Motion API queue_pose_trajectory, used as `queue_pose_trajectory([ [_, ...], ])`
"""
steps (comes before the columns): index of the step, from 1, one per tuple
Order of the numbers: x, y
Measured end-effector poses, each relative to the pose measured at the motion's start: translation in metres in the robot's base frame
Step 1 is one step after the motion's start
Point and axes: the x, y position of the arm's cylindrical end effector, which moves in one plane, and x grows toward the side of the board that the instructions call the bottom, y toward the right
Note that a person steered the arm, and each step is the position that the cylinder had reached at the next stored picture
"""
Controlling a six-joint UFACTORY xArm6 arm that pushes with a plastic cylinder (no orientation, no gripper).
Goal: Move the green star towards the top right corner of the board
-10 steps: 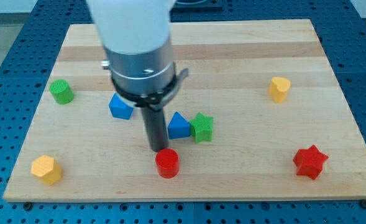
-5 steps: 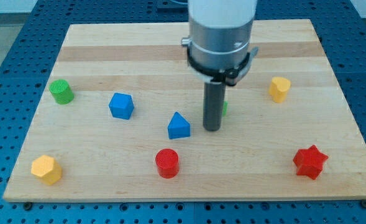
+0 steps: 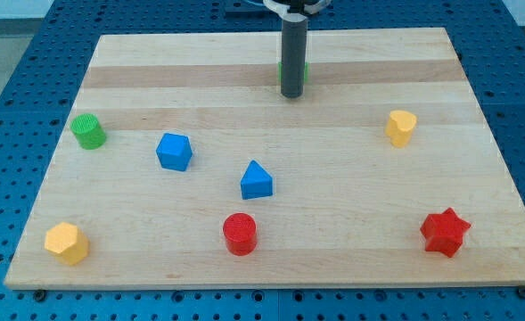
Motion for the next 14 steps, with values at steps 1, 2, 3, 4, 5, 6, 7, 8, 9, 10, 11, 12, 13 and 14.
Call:
queue_pose_trajectory([
  [1,-0.008,-0.021],
  [2,-0.024,-0.027],
  [3,-0.025,-0.025],
  [4,-0.034,-0.013],
  [5,-0.051,0.011],
  [6,-0.082,0.028],
  [7,-0.109,0.033],
  [8,-0.109,0.033],
  [9,-0.109,0.038],
  [10,-0.109,0.060],
  [11,-0.109,0.077],
  [12,-0.109,0.087],
  [13,-0.109,0.090],
  [14,-0.109,0.110],
])
